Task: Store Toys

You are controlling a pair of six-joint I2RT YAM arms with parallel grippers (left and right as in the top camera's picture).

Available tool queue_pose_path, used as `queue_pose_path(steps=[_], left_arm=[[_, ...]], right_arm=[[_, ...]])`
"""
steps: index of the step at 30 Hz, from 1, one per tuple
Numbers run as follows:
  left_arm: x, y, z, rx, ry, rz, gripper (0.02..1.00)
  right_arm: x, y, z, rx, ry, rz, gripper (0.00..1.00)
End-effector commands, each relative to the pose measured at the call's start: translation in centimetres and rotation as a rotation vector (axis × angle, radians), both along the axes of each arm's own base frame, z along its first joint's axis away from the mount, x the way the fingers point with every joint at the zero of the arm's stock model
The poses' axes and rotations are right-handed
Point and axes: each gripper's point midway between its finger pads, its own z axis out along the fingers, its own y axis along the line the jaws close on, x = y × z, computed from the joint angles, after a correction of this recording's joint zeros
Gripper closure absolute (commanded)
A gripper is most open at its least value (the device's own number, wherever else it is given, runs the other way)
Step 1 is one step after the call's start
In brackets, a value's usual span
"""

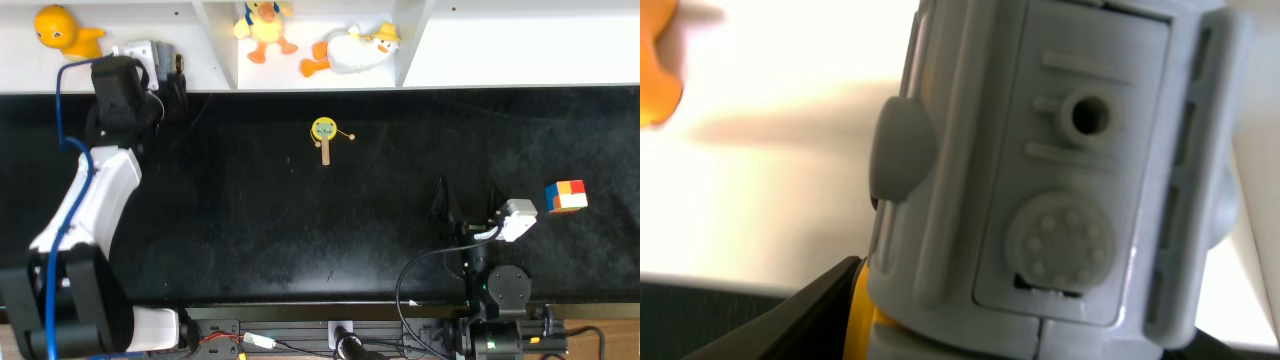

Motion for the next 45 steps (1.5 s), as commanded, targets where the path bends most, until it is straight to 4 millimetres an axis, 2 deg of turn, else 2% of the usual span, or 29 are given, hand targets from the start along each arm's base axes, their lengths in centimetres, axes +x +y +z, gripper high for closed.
queue_pose_path(steps=[1,13,29,35,38,40,42,44,45], left_arm=[[2.8,-0.4,2.8,-0.004,-0.074,-0.016,0.741],[5.4,-0.6,1.1,-0.020,-0.070,-0.035,0.739],[5.8,-0.5,0.5,-0.020,-0.074,-0.033,0.741],[5.9,-0.5,0.4,-0.020,-0.078,-0.033,0.704],[6.0,-0.5,0.5,-0.020,-0.081,-0.033,0.614],[6.0,-0.5,0.5,-0.020,-0.081,-0.033,0.446],[6.0,-0.5,0.5,-0.020,-0.081,-0.033,0.235],[6.0,-0.5,0.5,-0.023,-0.081,-0.030,0.117],[6.0,-0.5,0.5,-0.026,-0.081,-0.028,0.018]], right_arm=[[0.0,0.1,-0.3,-0.003,-0.001,0.002,0.005],[0.0,0.1,-0.3,-0.003,-0.001,0.002,0.005],[0.0,0.1,-0.3,-0.003,-0.001,0.002,0.007],[0.0,0.1,-0.3,-0.003,-0.001,0.002,0.007],[0.0,0.1,-0.3,-0.003,-0.001,0.002,0.007],[0.0,0.1,-0.3,-0.003,-0.001,0.002,0.005],[0.0,0.1,-0.3,-0.003,-0.001,0.002,0.007],[0.0,0.1,-0.3,-0.003,-0.001,0.002,0.005],[0.0,0.1,-0.3,-0.003,-0.001,0.002,0.005]])
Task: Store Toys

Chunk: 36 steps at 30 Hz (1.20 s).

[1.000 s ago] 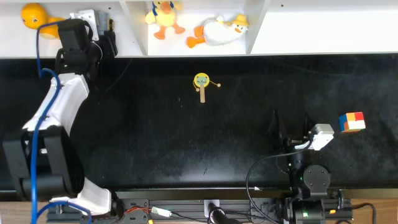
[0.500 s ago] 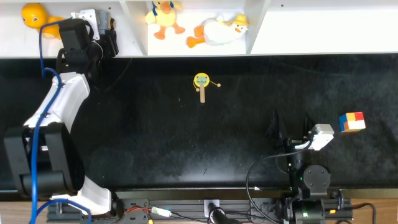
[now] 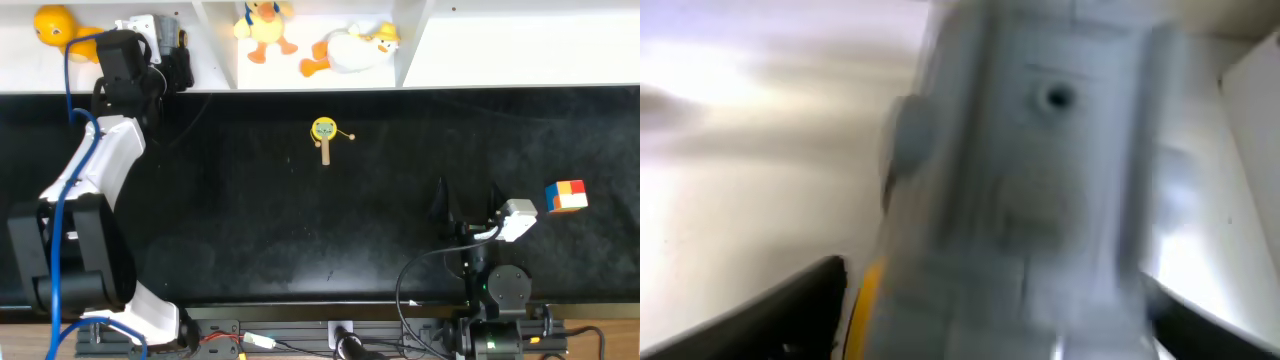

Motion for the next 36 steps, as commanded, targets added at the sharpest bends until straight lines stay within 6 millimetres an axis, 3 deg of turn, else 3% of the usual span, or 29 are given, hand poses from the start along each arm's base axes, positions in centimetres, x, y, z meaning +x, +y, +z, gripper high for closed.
queue_pose_path(steps=[1,6,11,17,20,25,28,36], left_arm=[[0.9,-0.5,1.1,-0.011,-0.030,-0.007,0.018],[0.5,-0.5,1.8,-0.011,-0.027,-0.006,0.018],[-2.6,-0.8,5.3,-0.014,-0.006,-0.006,0.018],[-10.1,-0.8,9.9,-0.020,0.070,0.060,0.020],[-15.3,-0.9,11.0,0.002,0.137,0.126,0.020],[-22.6,-2.1,10.5,0.004,0.175,0.207,0.023],[-25.7,-3.2,9.2,-0.038,0.144,0.207,0.020],[-32.0,-3.3,4.6,-0.075,0.222,0.204,0.020]], right_arm=[[0.0,0.1,-0.3,-0.003,-0.001,0.002,0.005],[0.0,0.1,-0.3,-0.003,-0.001,0.002,0.005],[0.0,0.1,-0.3,-0.003,-0.001,0.002,0.007],[0.0,0.1,-0.3,-0.003,-0.001,0.002,0.005],[0.0,0.1,-0.3,-0.003,-0.001,0.002,0.005],[0.0,0.1,-0.3,-0.003,-0.001,0.002,0.005],[0.0,0.1,-0.3,-0.003,-0.001,0.002,0.007],[0.0,0.1,-0.3,-0.003,-0.001,0.002,0.005]])
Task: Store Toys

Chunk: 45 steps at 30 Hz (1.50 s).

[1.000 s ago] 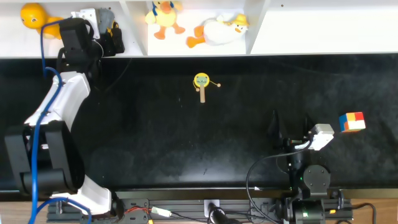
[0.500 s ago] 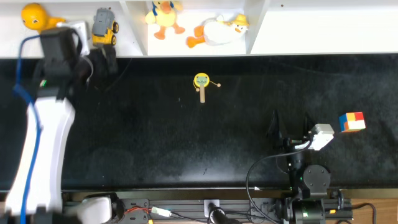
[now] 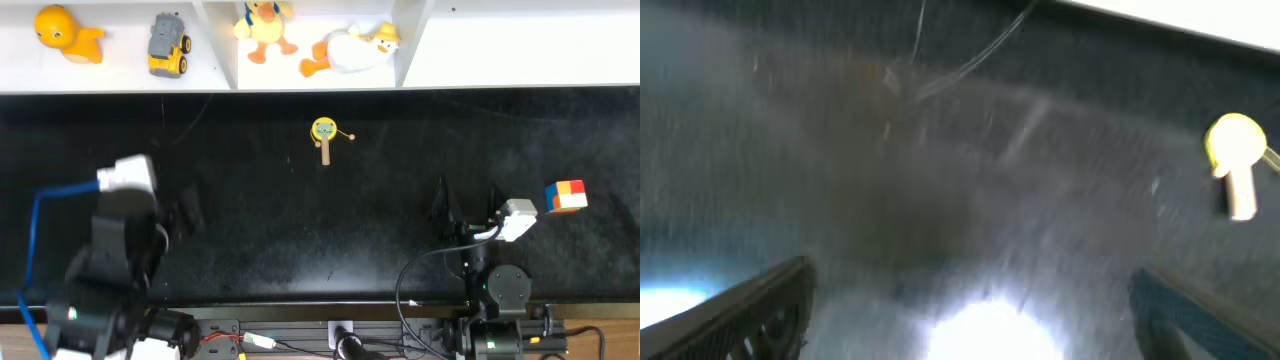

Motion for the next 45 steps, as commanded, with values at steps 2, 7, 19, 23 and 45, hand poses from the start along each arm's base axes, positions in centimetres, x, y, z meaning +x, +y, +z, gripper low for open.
queue_pose_path(steps=[2,7,19,23,45], left_arm=[[-2.8,0.9,-2.2,-0.002,0.095,0.059,0.020],[-4.1,1.1,-3.1,0.013,0.158,0.060,0.020],[-3.4,1.2,-2.5,-0.001,0.105,0.069,0.020],[-1.1,2.5,-1.8,-0.031,-0.053,0.154,0.020],[2.7,4.1,-4.0,0.036,-0.650,0.080,0.020]], right_arm=[[0.0,0.1,-0.3,-0.003,-0.001,0.002,0.005],[0.0,0.1,-0.3,-0.003,-0.001,0.002,0.005],[0.0,0.1,-0.3,-0.003,-0.001,0.002,0.007],[0.0,0.1,-0.3,-0.003,-0.001,0.002,0.005],[0.0,0.1,-0.3,-0.003,-0.001,0.002,0.005]])
